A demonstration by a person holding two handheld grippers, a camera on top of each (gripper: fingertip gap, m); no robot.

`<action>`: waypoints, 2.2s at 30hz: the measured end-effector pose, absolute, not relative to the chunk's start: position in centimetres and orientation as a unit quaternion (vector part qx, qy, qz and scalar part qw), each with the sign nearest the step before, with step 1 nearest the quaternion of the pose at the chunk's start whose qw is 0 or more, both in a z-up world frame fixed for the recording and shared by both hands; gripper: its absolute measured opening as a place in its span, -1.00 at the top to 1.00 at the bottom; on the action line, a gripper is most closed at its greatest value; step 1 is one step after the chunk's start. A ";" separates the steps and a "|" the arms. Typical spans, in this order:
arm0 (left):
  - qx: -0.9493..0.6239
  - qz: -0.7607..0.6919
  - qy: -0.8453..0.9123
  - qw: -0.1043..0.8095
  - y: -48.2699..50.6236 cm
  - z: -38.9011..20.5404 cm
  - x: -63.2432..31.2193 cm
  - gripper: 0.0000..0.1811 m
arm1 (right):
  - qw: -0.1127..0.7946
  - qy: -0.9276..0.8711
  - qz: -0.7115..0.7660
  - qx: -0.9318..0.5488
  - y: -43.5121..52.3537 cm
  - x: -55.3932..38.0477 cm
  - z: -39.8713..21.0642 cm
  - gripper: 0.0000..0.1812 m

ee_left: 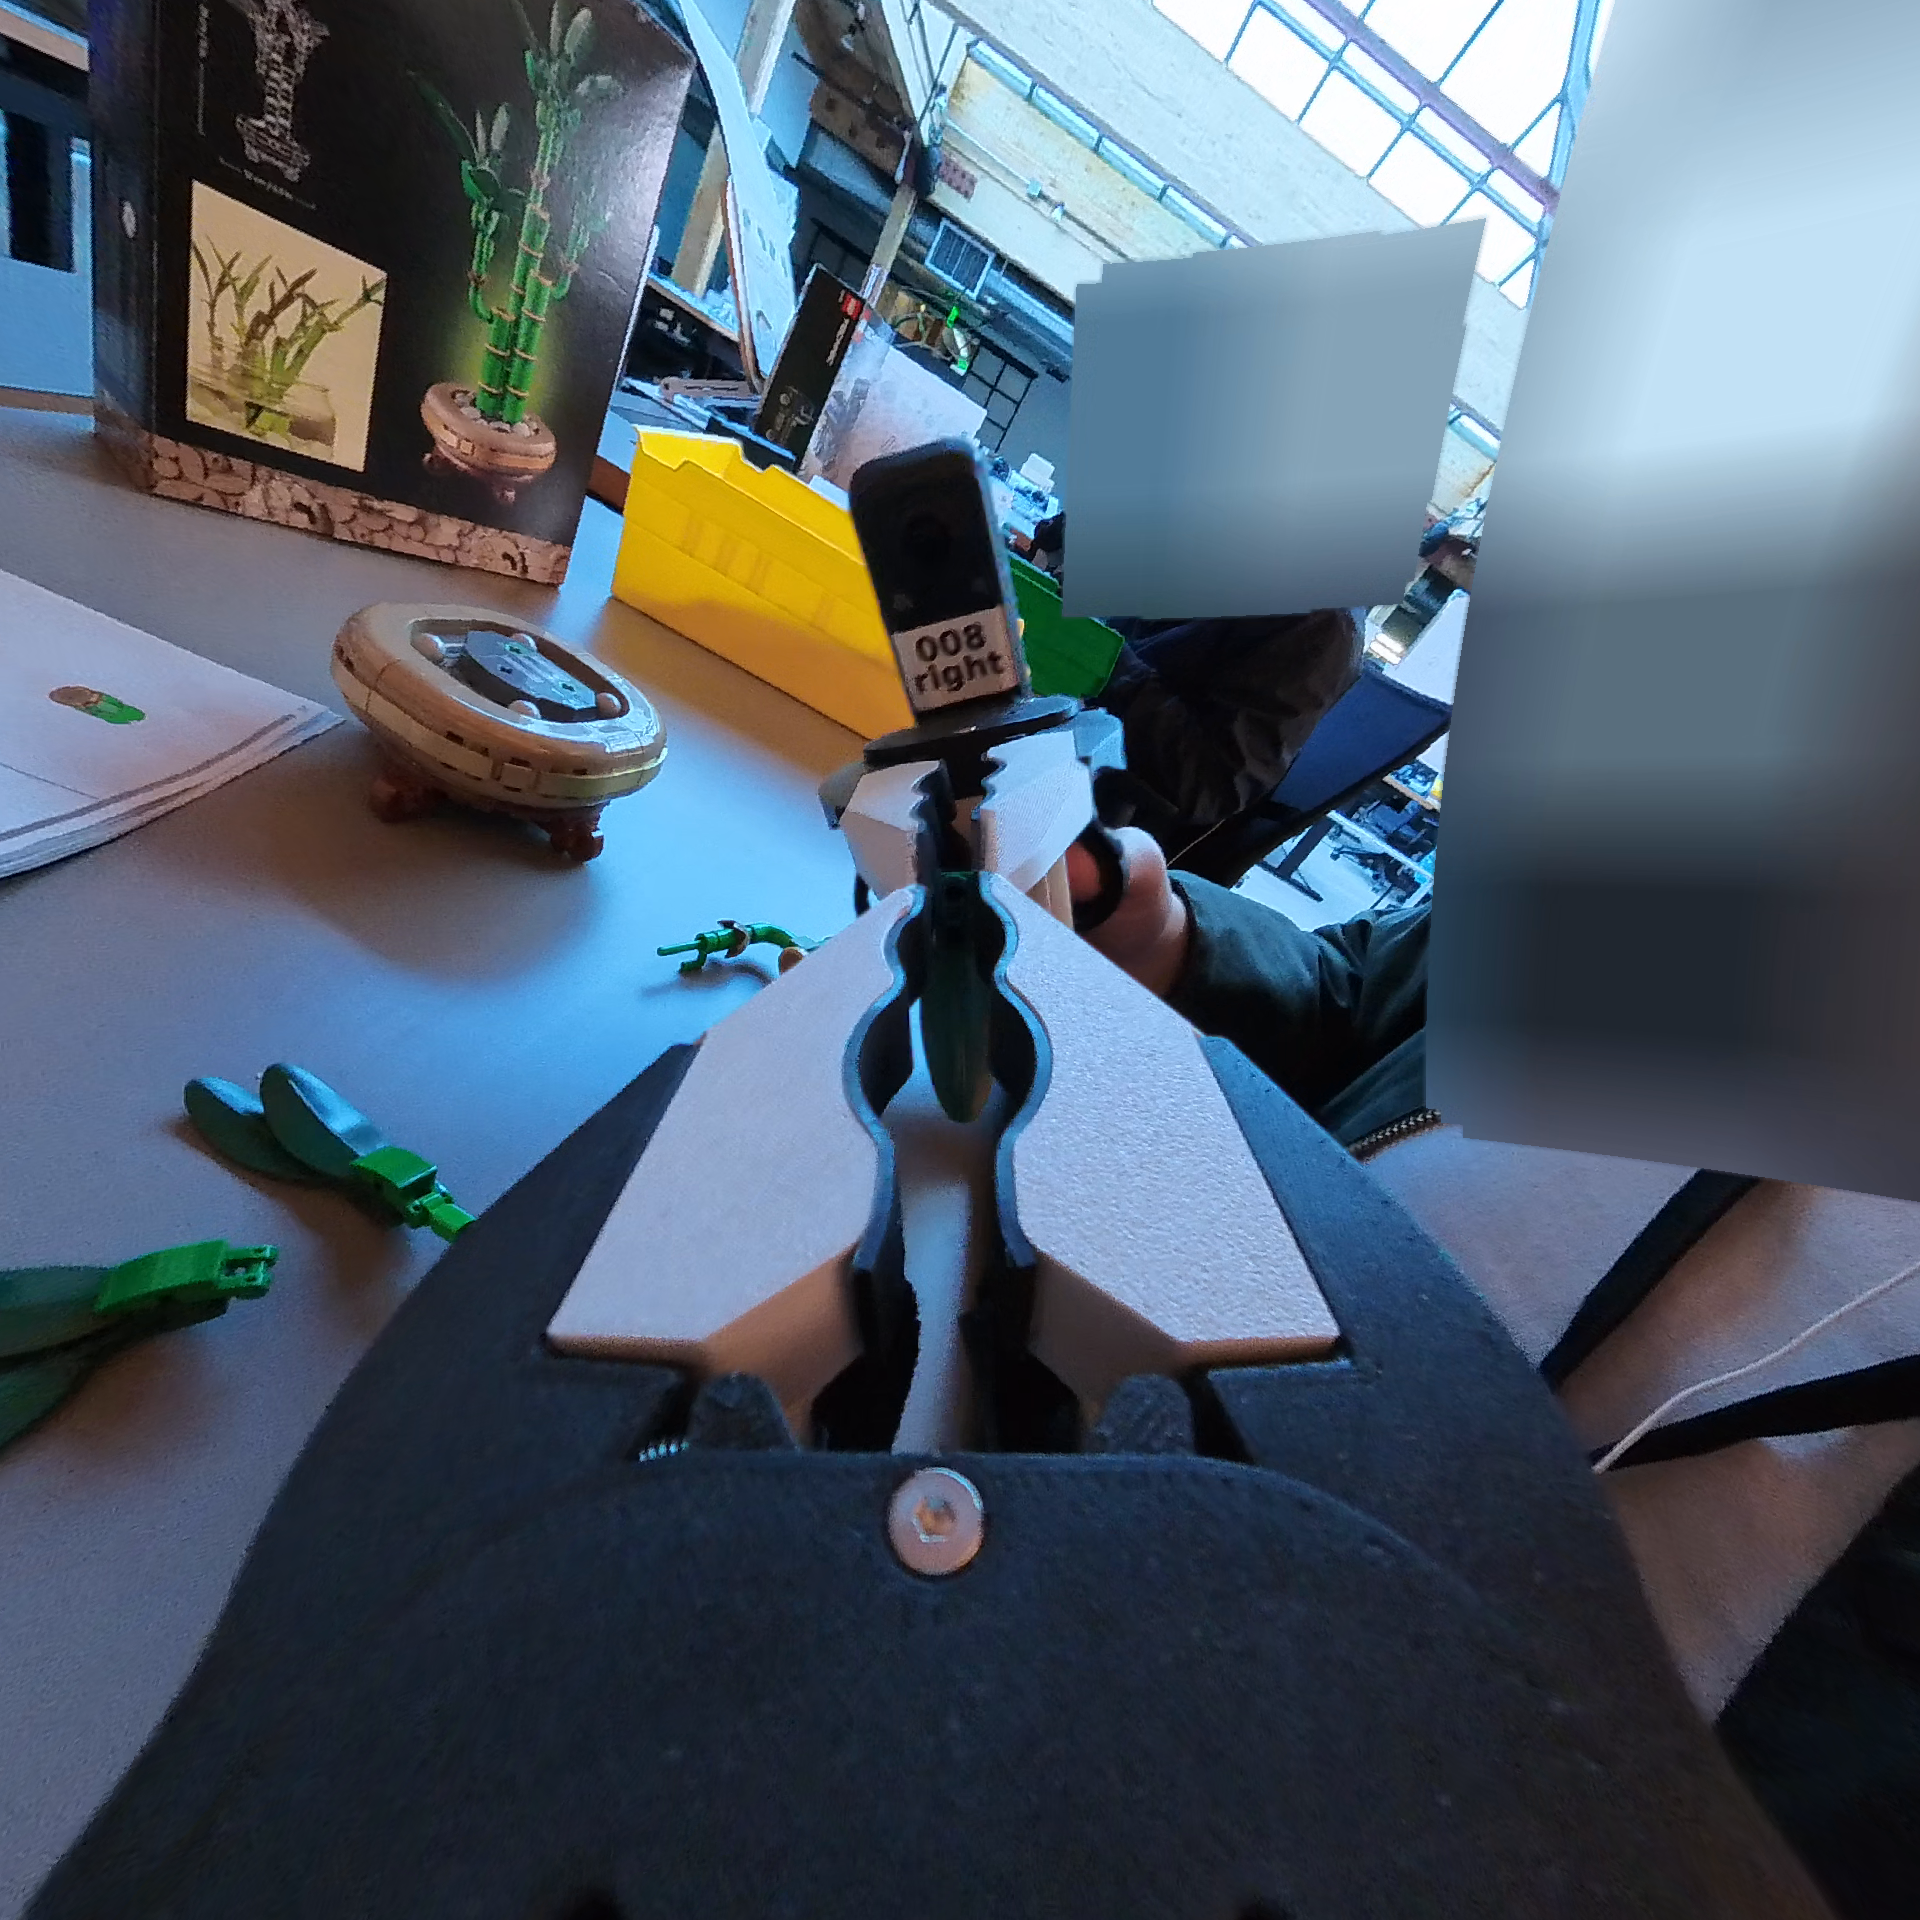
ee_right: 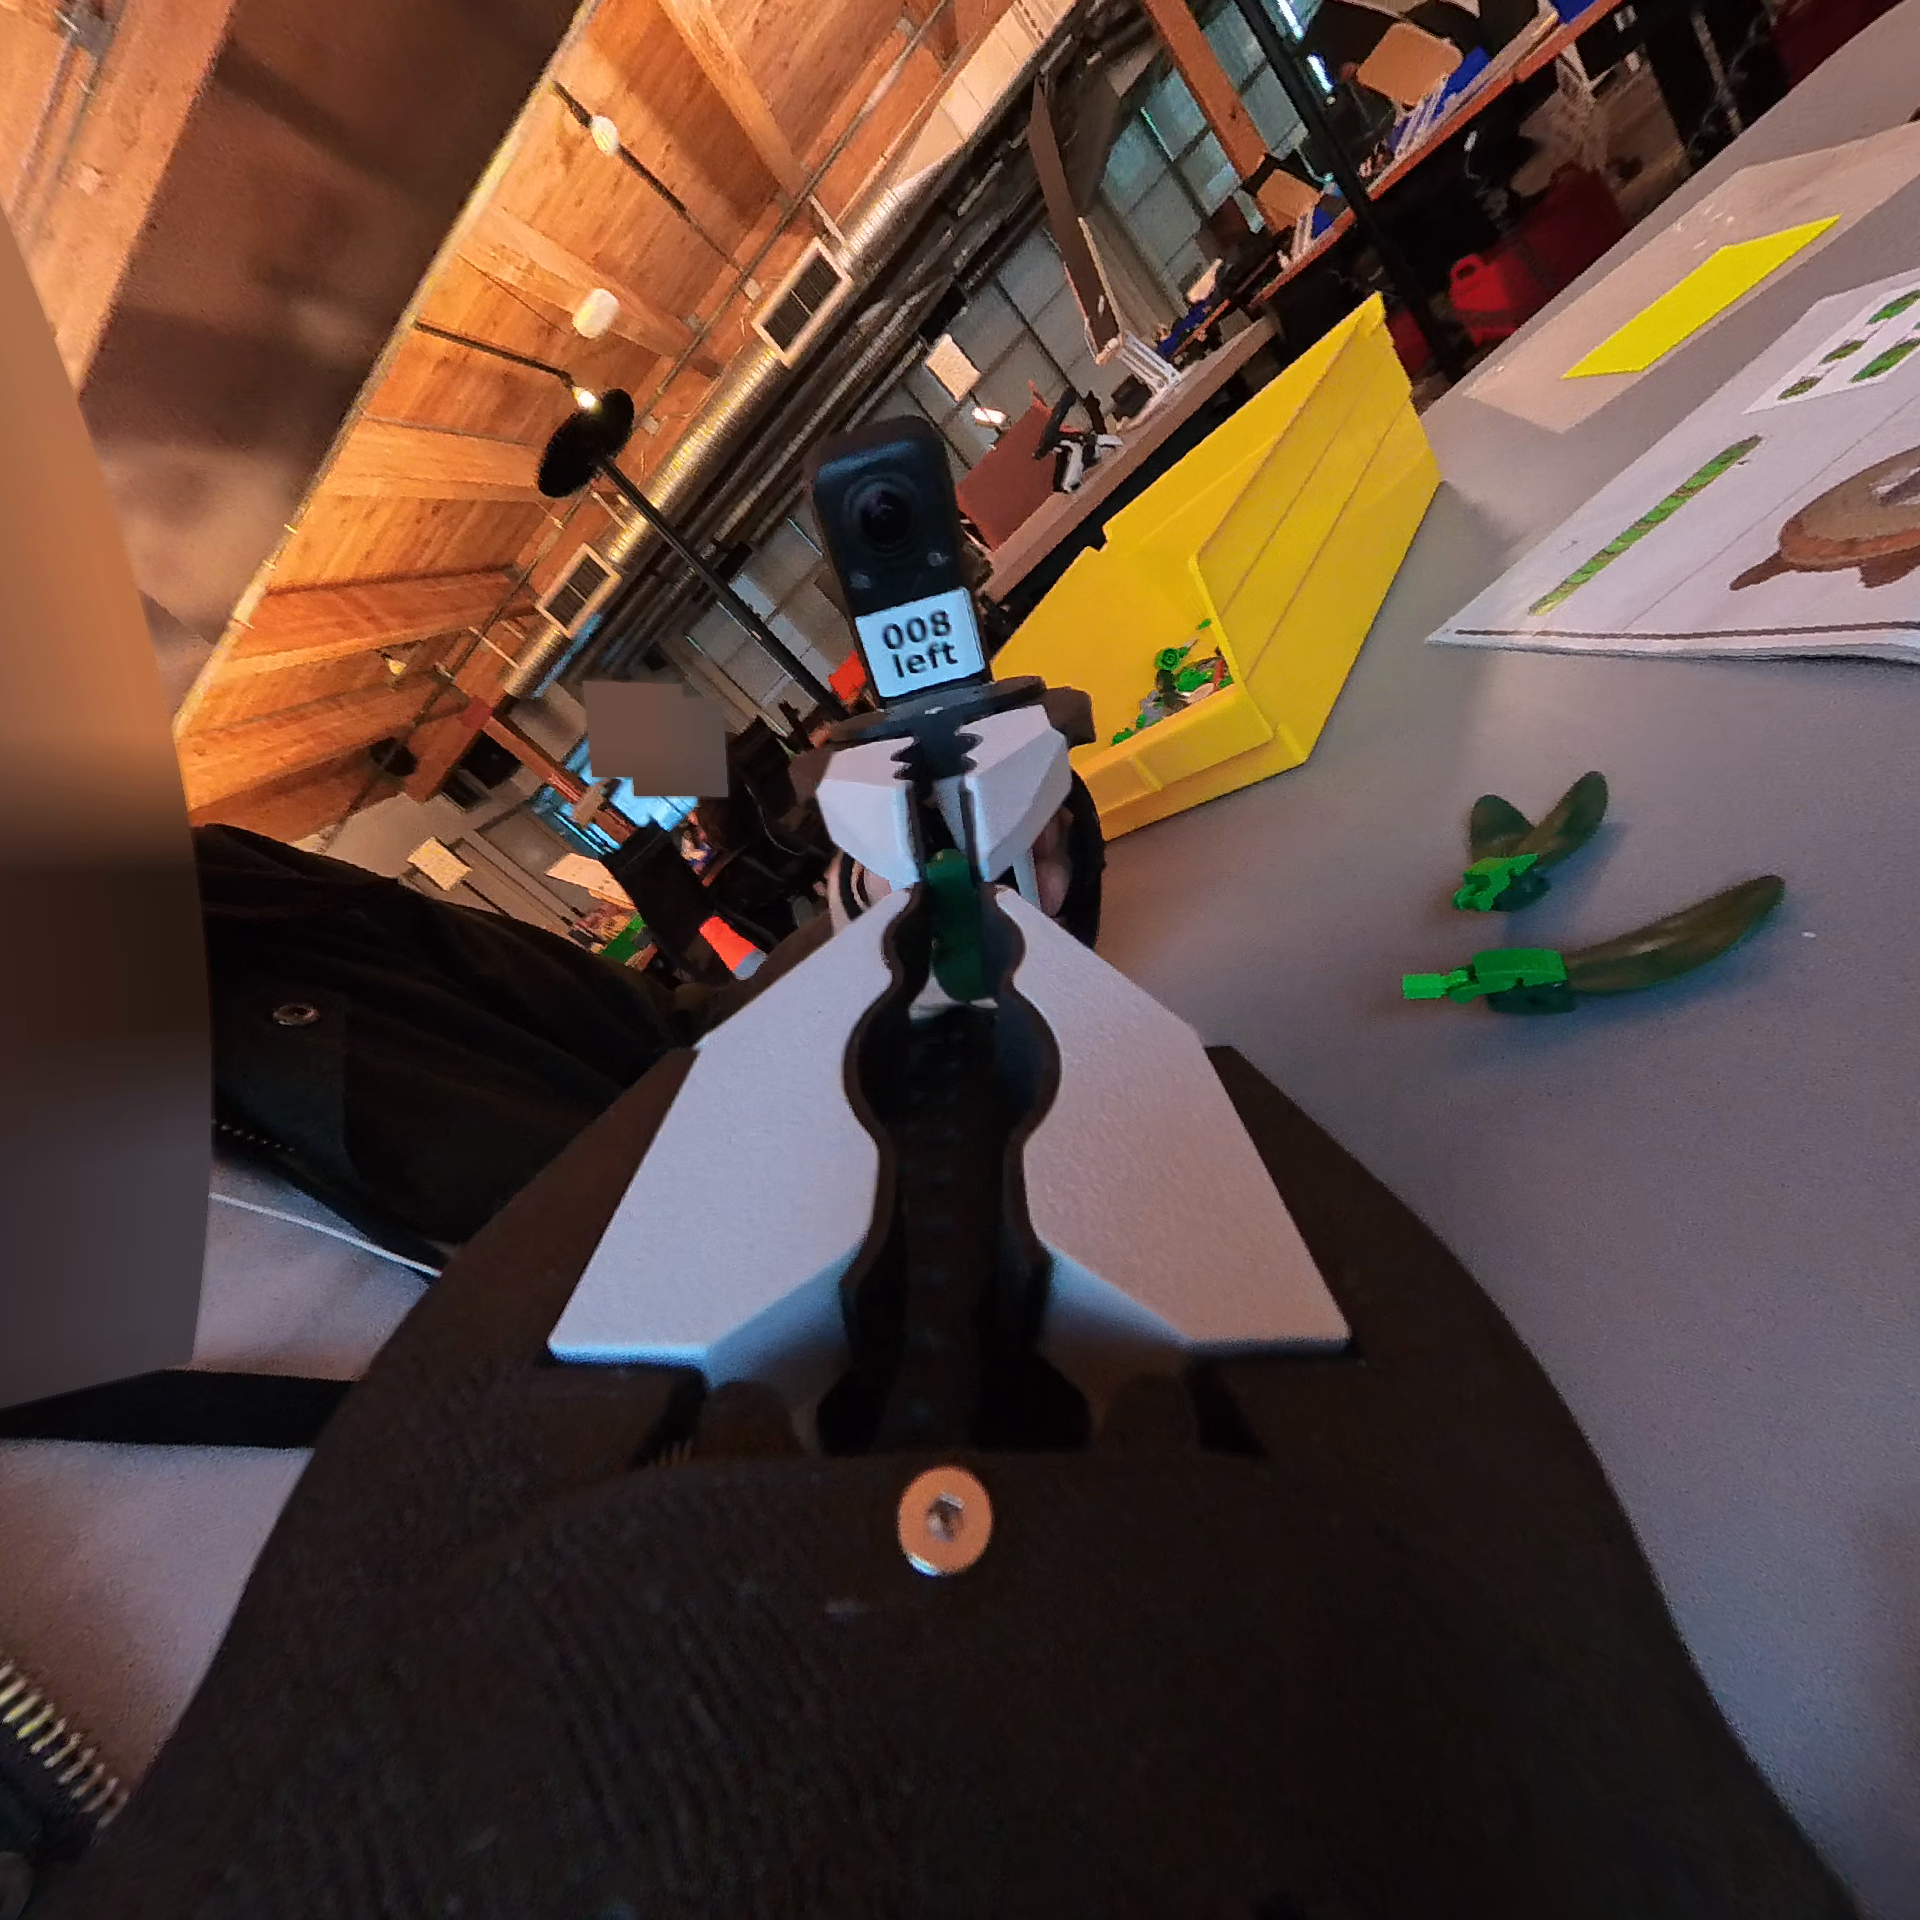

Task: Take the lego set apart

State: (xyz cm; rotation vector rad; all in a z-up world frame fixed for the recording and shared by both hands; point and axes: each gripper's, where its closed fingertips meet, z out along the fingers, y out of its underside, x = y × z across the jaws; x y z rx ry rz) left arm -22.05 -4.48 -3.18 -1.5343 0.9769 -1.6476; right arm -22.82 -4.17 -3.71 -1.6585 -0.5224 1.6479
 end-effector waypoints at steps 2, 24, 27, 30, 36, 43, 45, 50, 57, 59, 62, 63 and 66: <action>-0.596 -0.621 0.381 0.337 -4.4 -3.6 -21.9 0.95 | 0.372 -0.218 0.619 -0.657 -4.2 -22.7 -4.1 0.93; -0.587 -0.638 0.385 0.315 -4.9 -3.1 -22.1 1.00 | 0.369 -0.227 0.616 -0.658 -4.7 -22.1 -3.5 0.94; -0.563 -0.691 0.280 0.357 -1.6 -0.5 -25.6 1.00 | 0.412 -0.153 0.640 -0.630 -2.9 -18.5 -1.8 0.95; -0.558 -0.700 0.290 0.339 -2.3 -0.8 -24.8 1.00 | 0.409 -0.177 0.630 -0.636 -3.3 -18.9 -2.2 0.93; -0.591 -0.674 0.351 0.271 -5.1 -3.4 -21.0 0.74 | 0.380 -0.185 0.663 -0.618 -3.9 -21.0 -2.2 0.93; -0.573 -0.704 0.331 0.259 -5.1 -2.5 -21.3 0.73 | 0.372 -0.193 0.679 -0.603 -4.5 -21.8 -1.9 0.93; -0.570 -0.718 0.328 0.229 -5.6 -2.7 -21.2 0.71 | 0.369 -0.198 0.690 -0.591 -4.8 -22.0 -1.5 0.93; -0.538 -0.766 0.315 0.157 -6.9 -1.9 -21.3 0.84 | 0.379 -0.209 0.698 -0.571 -5.3 -22.1 -0.8 0.93; -0.510 -0.785 0.324 0.137 -7.7 -1.1 -22.0 0.88 | 0.362 -0.217 0.721 -0.550 -6.2 -22.3 -0.1 0.88; -0.512 -0.786 0.318 0.135 -7.5 -1.2 -22.1 0.88 | 0.363 -0.213 0.722 -0.548 -6.1 -22.2 0.0 0.83; -0.518 -0.780 0.325 0.132 -7.7 -1.5 -22.0 0.88 | 0.368 -0.198 0.717 -0.558 -5.5 -22.1 -0.2 0.83; -0.518 -0.779 0.327 0.132 -7.8 -1.6 -21.9 0.88 | 0.371 -0.194 0.710 -0.566 -5.2 -22.0 -0.5 0.83; -0.518 -0.777 0.331 0.134 -7.8 -1.7 -22.0 1.00 | 0.370 -0.206 0.705 -0.569 -5.5 -22.2 -0.6 0.84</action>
